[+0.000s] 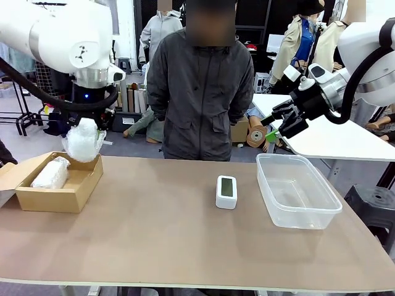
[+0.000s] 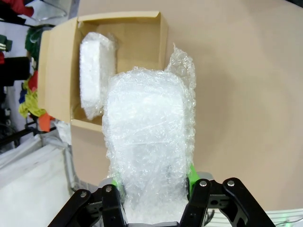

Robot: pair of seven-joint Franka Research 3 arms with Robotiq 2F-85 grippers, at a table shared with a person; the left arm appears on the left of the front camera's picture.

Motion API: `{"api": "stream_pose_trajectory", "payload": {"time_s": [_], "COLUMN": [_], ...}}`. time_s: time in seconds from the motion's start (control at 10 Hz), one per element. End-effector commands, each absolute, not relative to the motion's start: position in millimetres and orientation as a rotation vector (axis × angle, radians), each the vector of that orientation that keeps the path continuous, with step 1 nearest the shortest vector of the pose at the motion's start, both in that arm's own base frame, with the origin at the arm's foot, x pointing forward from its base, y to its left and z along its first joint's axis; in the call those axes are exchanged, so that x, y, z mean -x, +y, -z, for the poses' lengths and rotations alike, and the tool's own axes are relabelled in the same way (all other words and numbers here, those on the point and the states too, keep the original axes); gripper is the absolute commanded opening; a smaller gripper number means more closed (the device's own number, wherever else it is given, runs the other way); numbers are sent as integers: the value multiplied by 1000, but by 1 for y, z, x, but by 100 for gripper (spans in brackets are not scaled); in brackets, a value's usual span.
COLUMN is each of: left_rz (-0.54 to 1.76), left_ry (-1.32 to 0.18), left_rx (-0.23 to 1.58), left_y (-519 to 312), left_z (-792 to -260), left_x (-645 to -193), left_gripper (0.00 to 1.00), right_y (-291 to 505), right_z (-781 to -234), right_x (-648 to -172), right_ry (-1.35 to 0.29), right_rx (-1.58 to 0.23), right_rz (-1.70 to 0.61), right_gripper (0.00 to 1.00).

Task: Separate and place wrapped and unwrapped clocks.
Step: If the picked Digital clock is wrapped, place it in the Package Box ; if not, place it in the Organizing box.

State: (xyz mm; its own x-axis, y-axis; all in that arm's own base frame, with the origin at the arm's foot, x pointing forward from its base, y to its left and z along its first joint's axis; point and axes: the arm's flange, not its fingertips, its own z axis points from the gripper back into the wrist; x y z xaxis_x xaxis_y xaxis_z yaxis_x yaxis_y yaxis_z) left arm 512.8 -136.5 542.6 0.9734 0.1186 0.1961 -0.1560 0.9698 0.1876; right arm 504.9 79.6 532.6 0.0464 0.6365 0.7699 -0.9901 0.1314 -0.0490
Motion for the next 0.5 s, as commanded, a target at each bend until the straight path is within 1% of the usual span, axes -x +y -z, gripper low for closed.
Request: {"api": "stream_pose_trajectory", "payload": {"time_s": [0.0, 0.4], "left_rz": [-140, -132], "left_ry": [-197, -257], "left_rx": [-121, -169], "left_y": [-126, -99], "left_z": [-530, -492], "left_x": [-511, -508], "left_gripper": [0, 0], "right_y": [80, 80], "right_z": [-535, -535], "right_x": [-505, -505], "right_ry": [-762, -762], "right_rx": [-596, -596], "right_rz": [-1363, -1363], "right_gripper": [100, 100]}}
